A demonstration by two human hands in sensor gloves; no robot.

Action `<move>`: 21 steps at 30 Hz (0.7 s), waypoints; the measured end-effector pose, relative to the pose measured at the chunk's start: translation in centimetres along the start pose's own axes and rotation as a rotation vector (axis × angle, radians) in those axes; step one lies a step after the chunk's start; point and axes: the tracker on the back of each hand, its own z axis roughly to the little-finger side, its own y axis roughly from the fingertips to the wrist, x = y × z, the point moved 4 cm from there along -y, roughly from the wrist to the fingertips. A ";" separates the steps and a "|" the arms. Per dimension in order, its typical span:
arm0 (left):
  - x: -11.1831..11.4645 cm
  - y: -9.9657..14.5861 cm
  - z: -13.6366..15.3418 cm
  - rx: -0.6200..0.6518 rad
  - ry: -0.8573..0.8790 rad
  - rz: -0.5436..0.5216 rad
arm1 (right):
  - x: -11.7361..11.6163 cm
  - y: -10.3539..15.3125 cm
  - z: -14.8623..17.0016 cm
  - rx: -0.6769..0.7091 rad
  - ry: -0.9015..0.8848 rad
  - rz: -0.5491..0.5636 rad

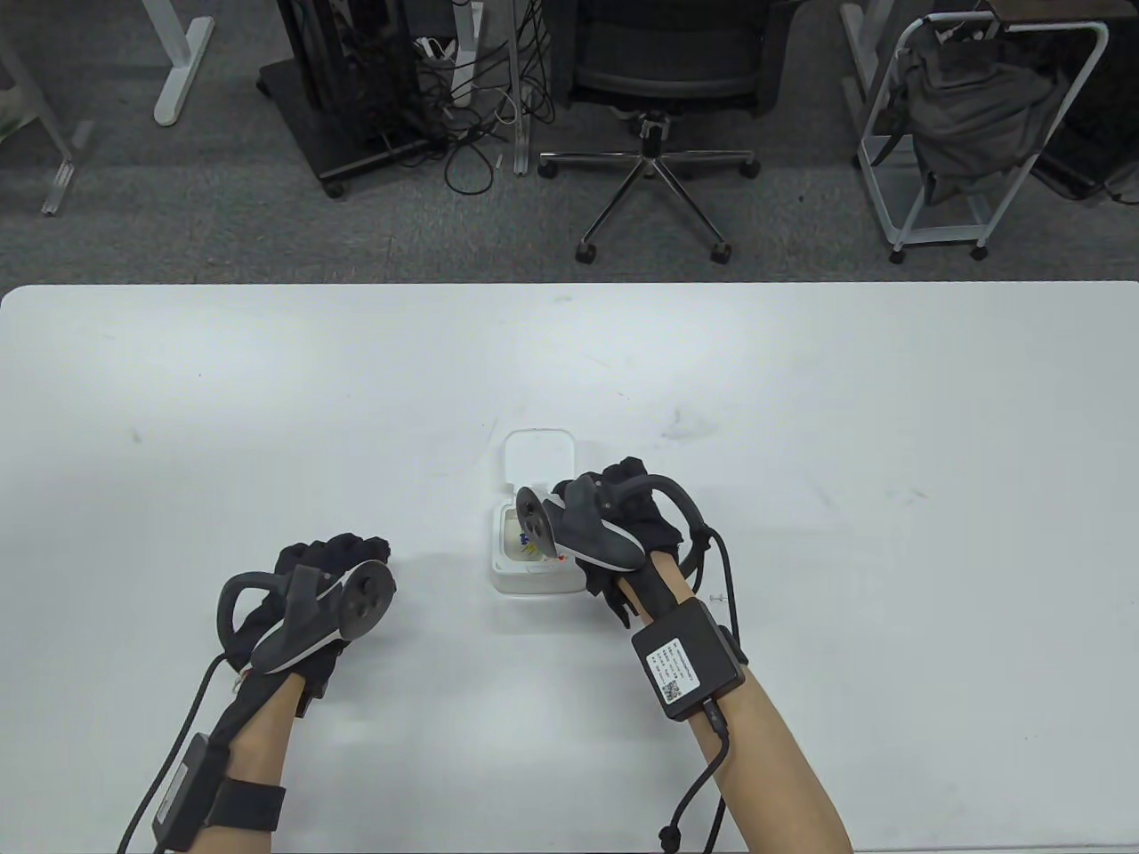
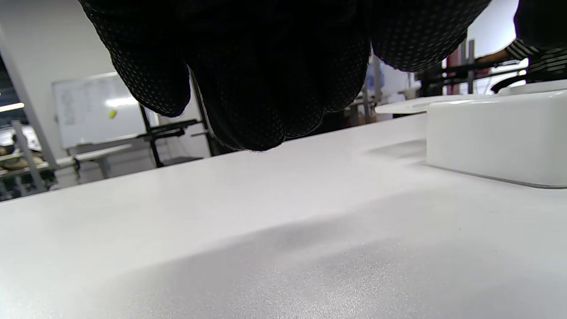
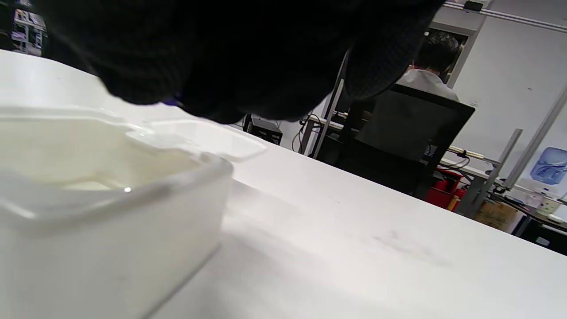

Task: Press to open box and store push pins

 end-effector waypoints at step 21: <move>0.0 0.0 -0.2 0.006 0.005 -0.001 | -0.2 0.0 -0.9 0.019 -0.013 -0.035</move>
